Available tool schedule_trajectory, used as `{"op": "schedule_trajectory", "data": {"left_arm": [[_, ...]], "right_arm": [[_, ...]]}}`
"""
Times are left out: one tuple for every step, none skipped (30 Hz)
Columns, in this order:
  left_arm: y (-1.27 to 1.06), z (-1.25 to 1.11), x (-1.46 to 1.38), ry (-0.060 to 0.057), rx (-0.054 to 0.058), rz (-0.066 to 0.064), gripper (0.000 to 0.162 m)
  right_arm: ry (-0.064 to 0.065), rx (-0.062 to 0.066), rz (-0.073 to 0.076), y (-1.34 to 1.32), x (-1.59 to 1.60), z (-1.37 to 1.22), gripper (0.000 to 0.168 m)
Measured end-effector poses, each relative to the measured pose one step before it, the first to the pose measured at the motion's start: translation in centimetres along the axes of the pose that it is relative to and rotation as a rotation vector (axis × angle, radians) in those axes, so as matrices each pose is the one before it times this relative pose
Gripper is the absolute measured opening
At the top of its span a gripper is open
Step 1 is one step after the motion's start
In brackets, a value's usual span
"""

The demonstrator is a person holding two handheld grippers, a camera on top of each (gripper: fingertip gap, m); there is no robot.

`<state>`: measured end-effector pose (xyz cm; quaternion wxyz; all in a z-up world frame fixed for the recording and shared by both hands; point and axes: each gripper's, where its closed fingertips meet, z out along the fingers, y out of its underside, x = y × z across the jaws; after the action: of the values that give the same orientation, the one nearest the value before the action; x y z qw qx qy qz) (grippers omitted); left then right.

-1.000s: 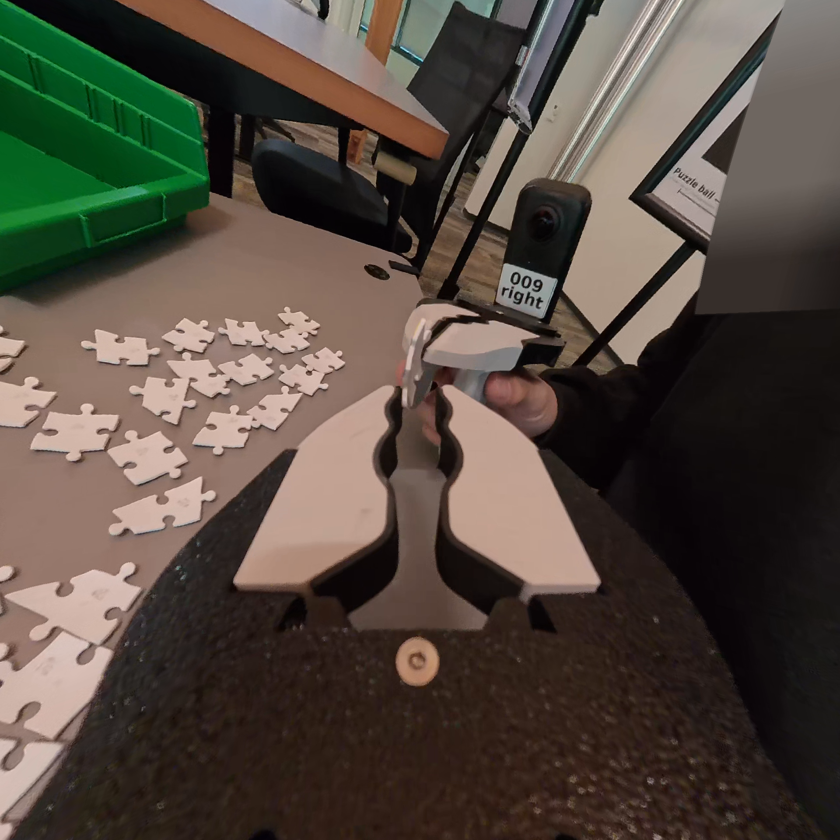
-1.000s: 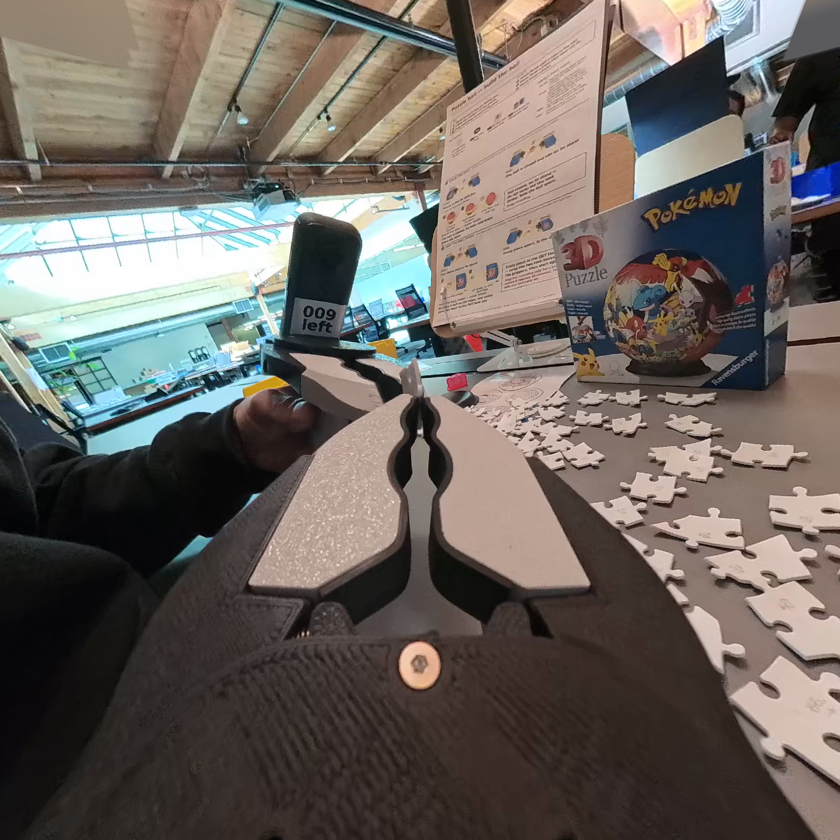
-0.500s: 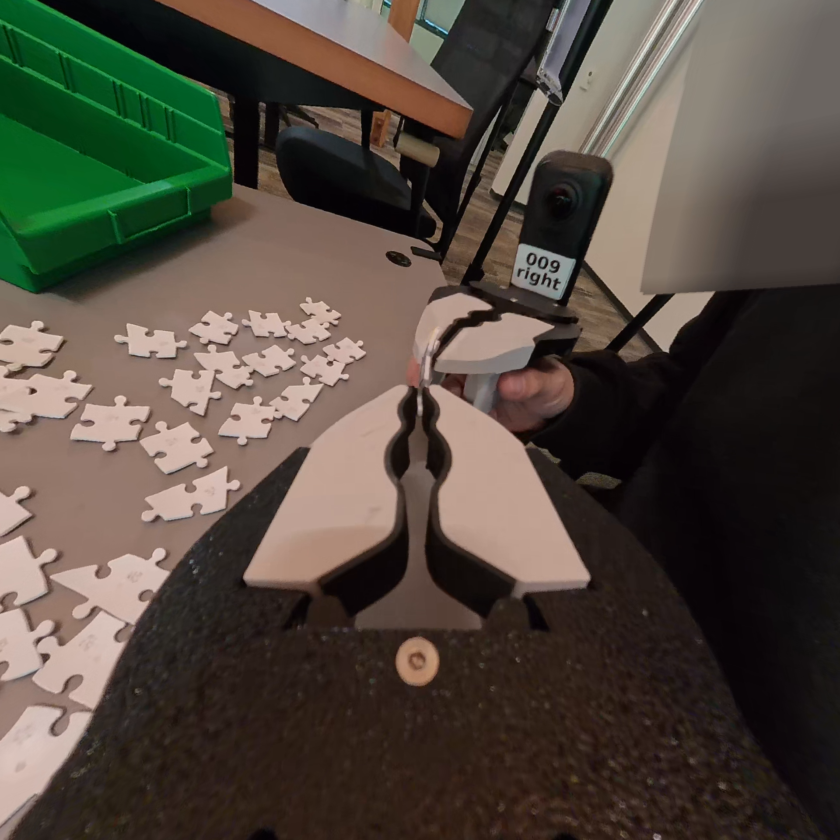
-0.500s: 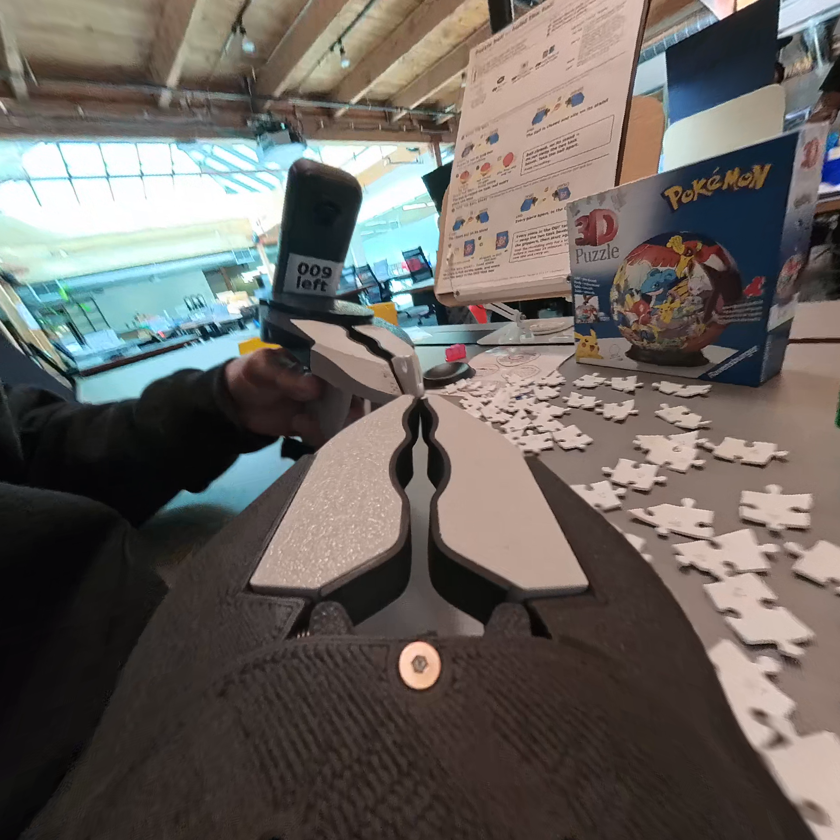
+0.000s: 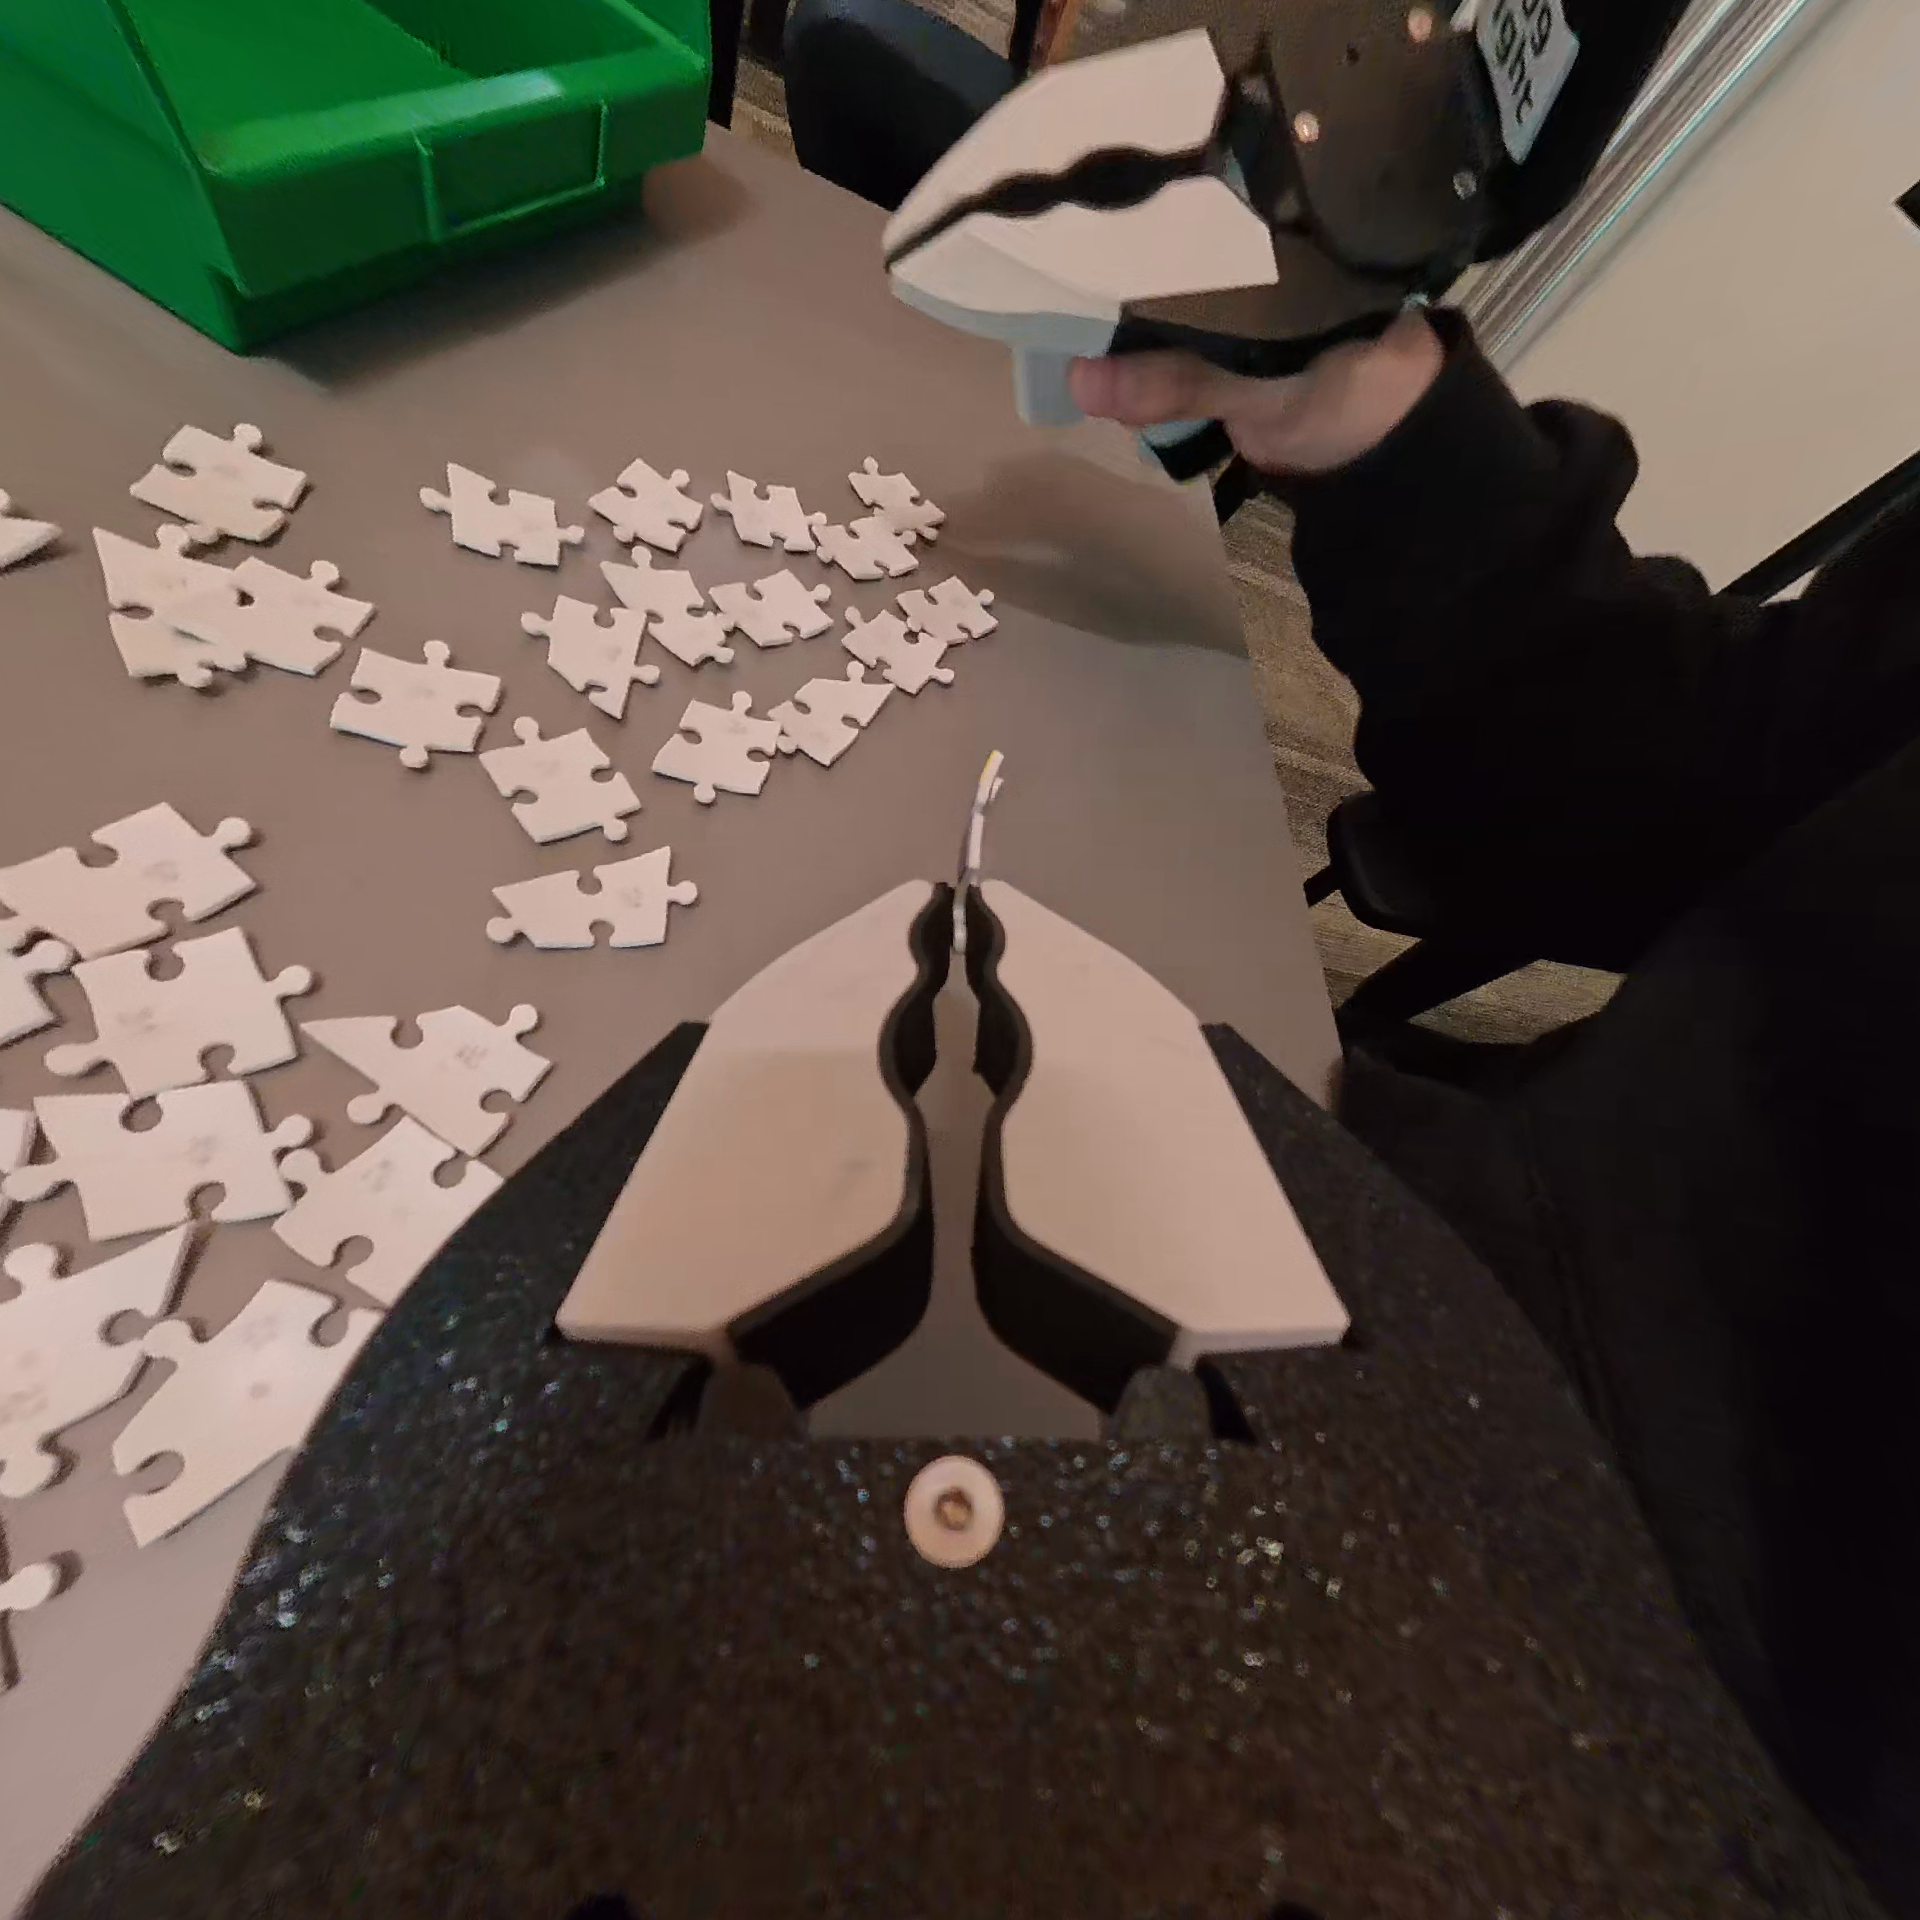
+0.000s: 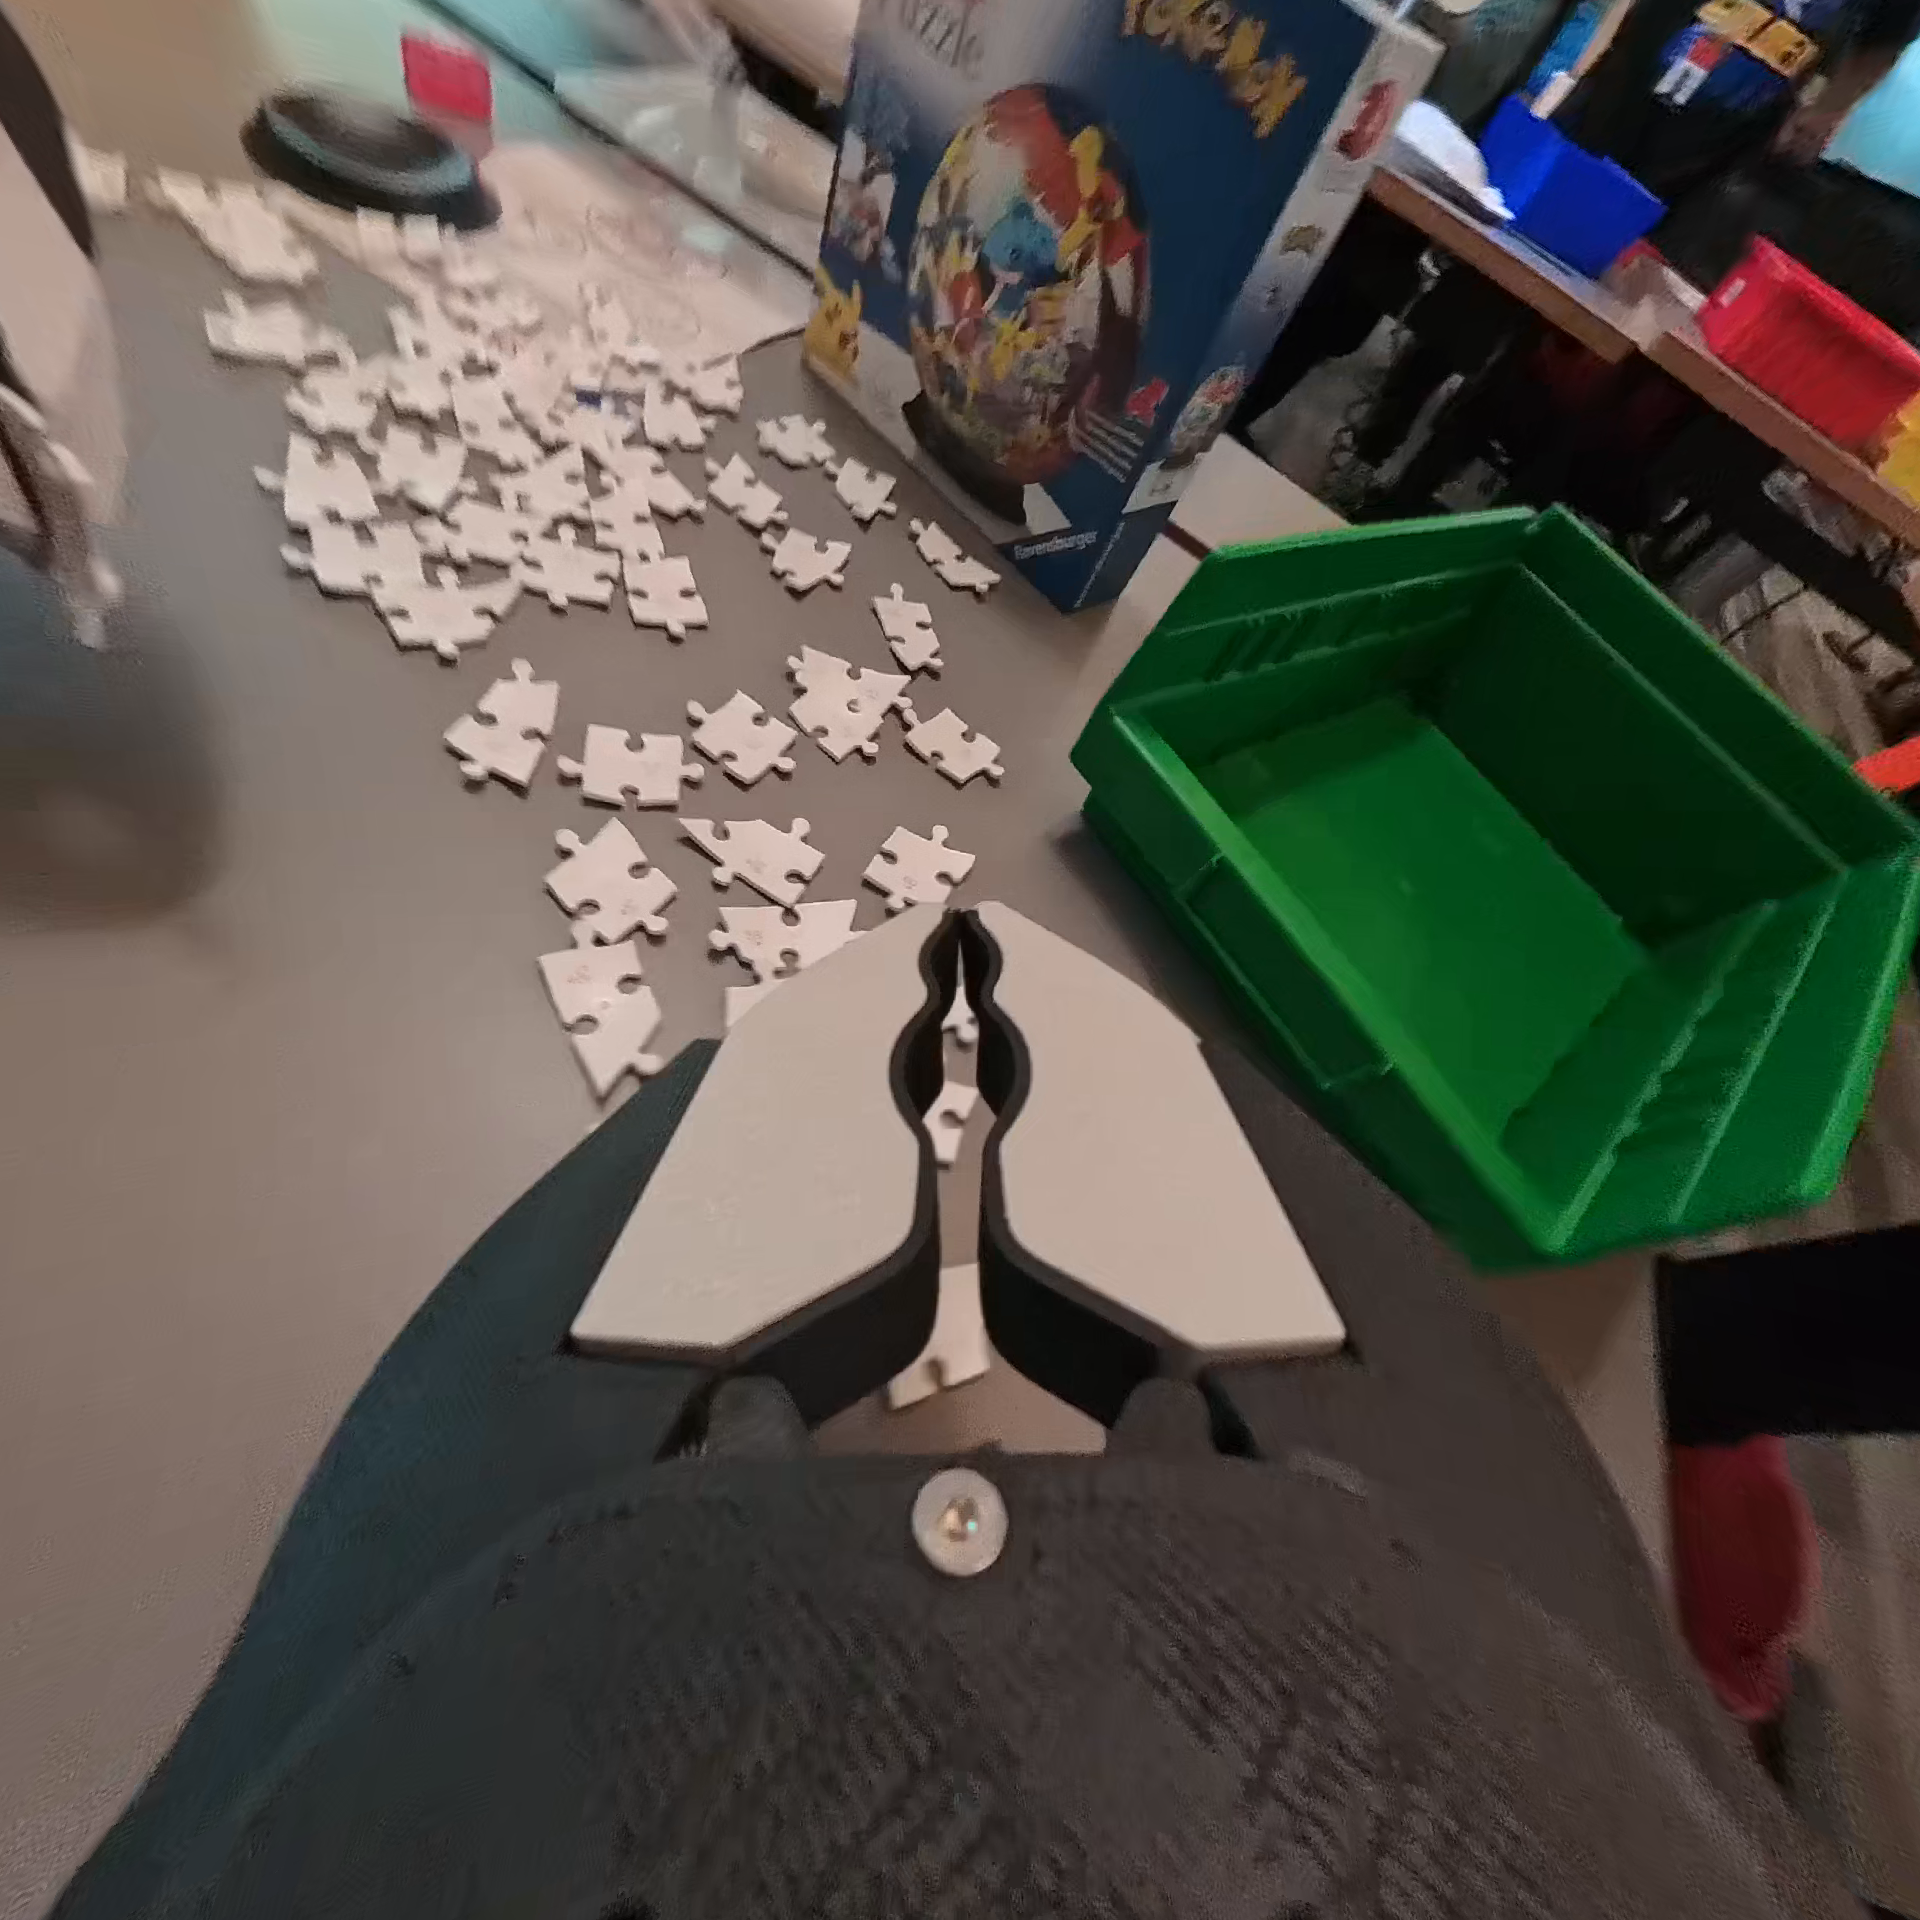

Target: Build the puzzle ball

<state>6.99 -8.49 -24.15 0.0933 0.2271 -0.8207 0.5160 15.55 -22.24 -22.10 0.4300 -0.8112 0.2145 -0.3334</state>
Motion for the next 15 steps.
{"op": "schedule_trajectory", "data": {"left_arm": [[0.187, 0.130, 0.069, 0.0024, -0.0036, -0.0043, 0.001], [0.180, 0.077, 0.049, -0.0006, -0.0033, -0.0026, 0.001], [0.186, 0.025, 0.016, -0.0036, -0.0029, -0.0020, 0.001], [0.187, -0.042, 0.001, -0.0035, -0.0045, -0.0036, 0.001], [0.193, -0.096, -0.048, -0.0048, -0.0060, -0.0068, 0.001], [0.160, -0.131, -0.151, -0.0084, -0.0043, -0.0100, 0.001], [0.110, -0.155, -0.223, -0.0097, -0.0015, -0.0136, 0.001], [0.055, -0.171, -0.234, -0.0066, 0.0013, -0.0175, 0.001], [-0.032, -0.151, -0.232, -0.0038, 0.0048, -0.0201, 0.001], [-0.122, -0.140, -0.229, -0.0025, 0.0077, -0.0213, 0.001], [-0.209, -0.078, -0.219, -0.0024, 0.0077, -0.0223, 0.001], [-0.346, 0.012, -0.221, -0.0047, 0.0057, -0.0223, 0.001], [-0.503, 0.149, -0.191, -0.0062, 0.0033, -0.0203, 0.001], [-0.681, 0.333, -0.133, -0.0041, -0.0005, -0.0192, 0.001], [-0.837, 0.516, -0.130, -0.0042, -0.0074, -0.0191, 0.001]], "right_arm": [[-0.0071, -0.0303, -0.0525, 0.069, 0.268, 0.673, 0.001], [-0.0034, -0.0371, -0.0429, 0.294, 0.369, 0.694, 0.001], [-0.0036, -0.0429, -0.0279, 0.398, 0.387, 0.613, 0.001], [-0.0048, -0.0351, -0.0162, 0.283, 0.367, 0.507, 0.001], [-0.0013, -0.0171, -0.0056, 0.073, 0.402, 0.405, 0.001], [0.0050, 0.0016, 0.0044, -0.135, 0.470, 0.256, 0.001], [0.0054, 0.0130, 0.0145, -0.295, 0.453, 0.076, 0.001], [-0.0029, 0.0193, 0.0227, -0.405, 0.337, -0.055, 0.001], [-0.0073, 0.0193, 0.0274, -0.367, 0.286, -0.175, 0.002], [0.0008, 0.0147, 0.0291, -0.243, 0.380, -0.289, 0.003], [0.0159, 0.0125, 0.0328, -0.124, 0.575, -0.356, 0.003], [0.0259, 0.0133, 0.0379, -0.023, 0.648, -0.362, 0.005], [0.0234, 0.0164, 0.0398, 0.052, 0.530, -0.303, 0.005], [0.0098, 0.0209, 0.0384, 0.079, 0.281, -0.222, 0.006], [-0.0060, 0.0219, 0.0325, 0.079, 0.024, -0.137, 0.006]]}}
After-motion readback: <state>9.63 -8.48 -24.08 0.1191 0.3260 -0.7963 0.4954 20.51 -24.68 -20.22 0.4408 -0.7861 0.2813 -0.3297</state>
